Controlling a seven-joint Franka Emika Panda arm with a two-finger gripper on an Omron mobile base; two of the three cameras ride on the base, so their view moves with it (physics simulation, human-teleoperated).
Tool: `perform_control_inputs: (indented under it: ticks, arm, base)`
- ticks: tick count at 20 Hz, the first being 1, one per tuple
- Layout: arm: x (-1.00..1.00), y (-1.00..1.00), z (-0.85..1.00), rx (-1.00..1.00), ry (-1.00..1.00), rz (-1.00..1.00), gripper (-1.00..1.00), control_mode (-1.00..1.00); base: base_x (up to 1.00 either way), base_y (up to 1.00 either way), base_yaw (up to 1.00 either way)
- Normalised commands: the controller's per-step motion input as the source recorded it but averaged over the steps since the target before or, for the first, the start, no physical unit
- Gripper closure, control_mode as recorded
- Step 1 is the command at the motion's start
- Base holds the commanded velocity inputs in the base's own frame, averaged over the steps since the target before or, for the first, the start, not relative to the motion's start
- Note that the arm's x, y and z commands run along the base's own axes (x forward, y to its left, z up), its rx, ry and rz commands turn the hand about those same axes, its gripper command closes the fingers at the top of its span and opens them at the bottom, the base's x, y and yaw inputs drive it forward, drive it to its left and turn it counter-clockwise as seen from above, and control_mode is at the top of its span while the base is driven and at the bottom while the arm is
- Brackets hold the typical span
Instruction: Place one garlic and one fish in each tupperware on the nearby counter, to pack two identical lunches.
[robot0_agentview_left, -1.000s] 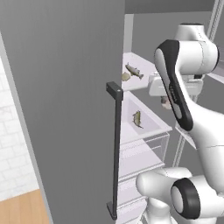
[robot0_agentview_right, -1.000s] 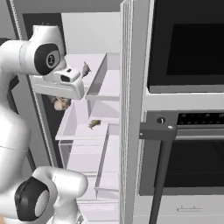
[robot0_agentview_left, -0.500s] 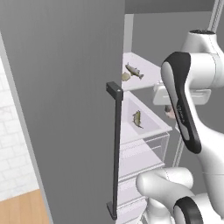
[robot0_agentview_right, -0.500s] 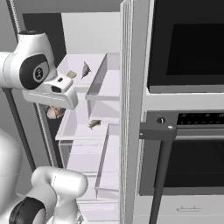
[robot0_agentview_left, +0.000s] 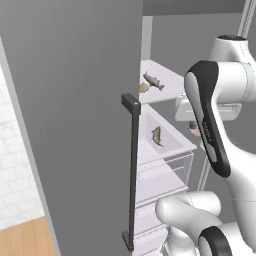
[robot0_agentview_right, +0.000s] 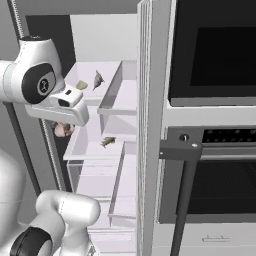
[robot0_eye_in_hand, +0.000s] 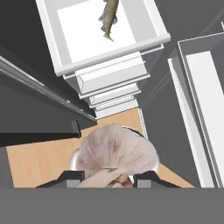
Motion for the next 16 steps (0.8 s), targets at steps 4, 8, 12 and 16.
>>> perform_control_inputs:
  ticks: [4,8,12,16]
  arm:
    - [-0.01,0.00,0.00,0.00,0.02,0.00,1.00,-1.00]
    - [0.00,0.00,0.00,0.00,0.00,0.00,1.00,-1.00]
    - [0.00,0.00,0.00,0.00,0.00,0.00,1.00,-1.00]
    - [0.00,0.00,0.00,0.00,0.00,0.00,1.00,-1.00]
  base:
    - [0.00,0.00,0.00]
    - [0.00,0.00,0.00]
    - [0.00,0.00,0.00]
    - [0.00,0.00,0.00]
